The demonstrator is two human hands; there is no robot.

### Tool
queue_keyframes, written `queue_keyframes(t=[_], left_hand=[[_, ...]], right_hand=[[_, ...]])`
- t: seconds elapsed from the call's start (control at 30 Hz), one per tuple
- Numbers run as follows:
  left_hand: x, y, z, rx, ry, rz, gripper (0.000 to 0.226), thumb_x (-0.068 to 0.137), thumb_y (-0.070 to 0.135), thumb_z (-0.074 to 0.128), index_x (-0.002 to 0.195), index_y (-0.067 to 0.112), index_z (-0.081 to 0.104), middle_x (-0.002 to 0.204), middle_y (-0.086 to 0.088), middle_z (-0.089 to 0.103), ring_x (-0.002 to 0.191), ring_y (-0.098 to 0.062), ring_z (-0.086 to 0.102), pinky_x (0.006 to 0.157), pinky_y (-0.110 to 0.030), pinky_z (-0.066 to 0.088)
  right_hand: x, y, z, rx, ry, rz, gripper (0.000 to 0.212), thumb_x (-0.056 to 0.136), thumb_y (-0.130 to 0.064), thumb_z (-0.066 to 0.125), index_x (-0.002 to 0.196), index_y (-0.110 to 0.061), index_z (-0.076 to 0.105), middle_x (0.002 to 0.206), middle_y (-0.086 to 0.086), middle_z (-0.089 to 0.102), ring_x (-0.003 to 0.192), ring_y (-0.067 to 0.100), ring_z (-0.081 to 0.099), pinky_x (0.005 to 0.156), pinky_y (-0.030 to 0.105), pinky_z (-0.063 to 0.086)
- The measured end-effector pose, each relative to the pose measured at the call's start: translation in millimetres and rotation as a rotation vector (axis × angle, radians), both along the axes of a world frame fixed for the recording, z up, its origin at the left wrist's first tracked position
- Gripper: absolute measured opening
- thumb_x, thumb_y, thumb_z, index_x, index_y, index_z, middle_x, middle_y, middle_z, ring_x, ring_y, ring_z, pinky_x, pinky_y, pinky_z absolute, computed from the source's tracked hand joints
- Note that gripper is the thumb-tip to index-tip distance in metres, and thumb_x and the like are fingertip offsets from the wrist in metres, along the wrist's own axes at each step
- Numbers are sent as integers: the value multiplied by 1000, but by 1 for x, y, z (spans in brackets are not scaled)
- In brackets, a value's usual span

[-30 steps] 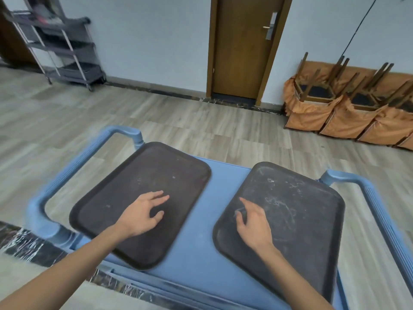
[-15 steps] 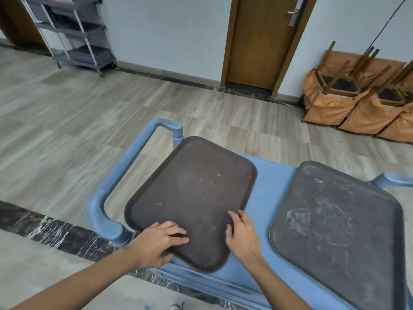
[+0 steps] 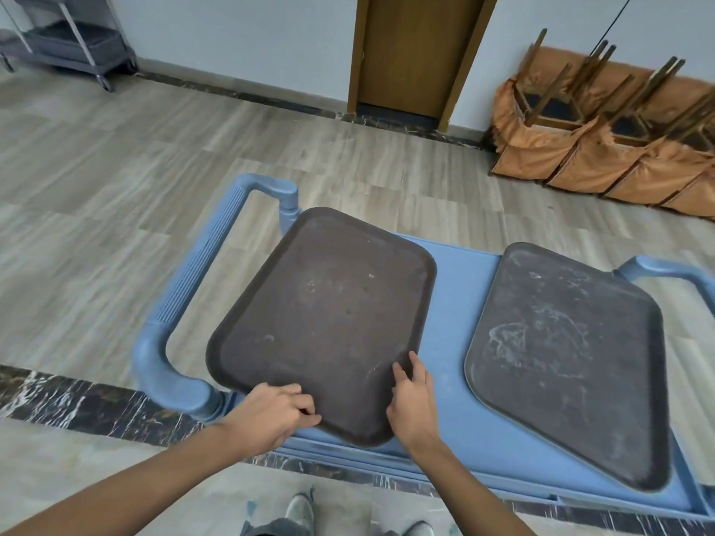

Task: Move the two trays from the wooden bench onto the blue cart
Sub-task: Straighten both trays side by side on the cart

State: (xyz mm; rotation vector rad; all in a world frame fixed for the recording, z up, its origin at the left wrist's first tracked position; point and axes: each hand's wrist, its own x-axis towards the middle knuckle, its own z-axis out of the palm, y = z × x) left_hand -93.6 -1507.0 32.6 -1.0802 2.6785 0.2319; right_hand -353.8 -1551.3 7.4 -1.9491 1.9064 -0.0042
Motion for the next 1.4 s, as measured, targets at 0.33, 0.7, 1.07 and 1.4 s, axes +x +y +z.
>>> queue_keyframes(t=[0.33, 0.7, 1.07, 1.4], left_hand=[[-65, 6, 14, -59, -55, -19, 58, 41, 28, 86, 93, 48, 73, 77, 27, 63, 63, -1, 56, 38, -13, 26], [-99, 16, 11, -29, -76, 96, 65, 33, 26, 88, 93, 47, 74, 79, 28, 65, 67, 1, 60, 38, -12, 32], [-95, 20, 1, 49, 126, 231, 55, 67, 16, 79, 113, 43, 69, 100, 25, 67, 85, -5, 62, 45, -16, 34], [-49, 45, -18, 80, 252, 453, 58, 92, 61, 32, 141, 35, 46, 127, 14, 50, 115, -7, 45, 89, -30, 48]], right_hand=[[-45, -24, 13, -5, -28, -60, 67, 87, 6, 50, 151, -2, 34, 167, 9, 16, 147, 23, 32, 111, 30, 38], [-67, -29, 5, -15, -58, -60, 69, 86, 9, 52, 152, -2, 33, 167, 2, 16, 140, 23, 42, 107, 32, 41], [-73, -30, -5, -23, -40, -38, 66, 89, 7, 51, 152, -1, 33, 167, 4, 15, 136, 29, 45, 108, 34, 39], [-56, 37, -9, -251, -144, 209, 42, 98, -37, 53, 130, -11, 64, 151, 14, 47, 139, 35, 39, 116, 45, 34]])
